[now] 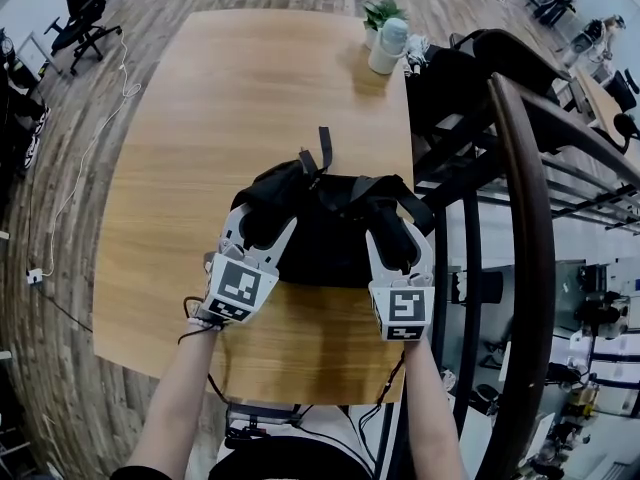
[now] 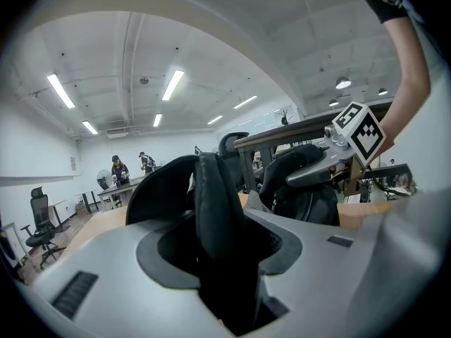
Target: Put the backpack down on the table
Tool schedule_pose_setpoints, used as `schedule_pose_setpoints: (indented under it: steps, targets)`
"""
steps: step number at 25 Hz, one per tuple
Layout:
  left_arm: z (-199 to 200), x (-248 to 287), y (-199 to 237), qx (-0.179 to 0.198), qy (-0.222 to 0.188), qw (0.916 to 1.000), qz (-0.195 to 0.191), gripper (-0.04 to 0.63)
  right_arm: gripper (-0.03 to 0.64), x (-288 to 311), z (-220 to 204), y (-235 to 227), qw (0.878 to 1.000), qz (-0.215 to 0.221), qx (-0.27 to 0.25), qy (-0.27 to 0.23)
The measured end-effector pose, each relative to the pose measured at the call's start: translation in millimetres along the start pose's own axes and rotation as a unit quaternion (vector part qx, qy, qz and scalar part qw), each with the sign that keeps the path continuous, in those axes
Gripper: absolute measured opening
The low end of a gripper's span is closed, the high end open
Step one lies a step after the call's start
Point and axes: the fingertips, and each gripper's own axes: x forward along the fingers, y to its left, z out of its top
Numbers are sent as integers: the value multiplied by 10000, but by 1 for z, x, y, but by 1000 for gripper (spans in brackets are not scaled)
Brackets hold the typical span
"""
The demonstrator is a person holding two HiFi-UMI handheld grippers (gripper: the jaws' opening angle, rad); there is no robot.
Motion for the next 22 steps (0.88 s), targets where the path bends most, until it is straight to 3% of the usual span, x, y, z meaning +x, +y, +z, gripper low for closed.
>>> schedule_pose_setpoints:
  steps: [8,22]
  targets:
    - [0,-18,-7,88,63,9999,34,195,263,-14,14,-2,9995,52,210,-221]
    - [27,-69,-15,120,-153,9992,342,187,259,-62,48,0,9975,-72,2,-698]
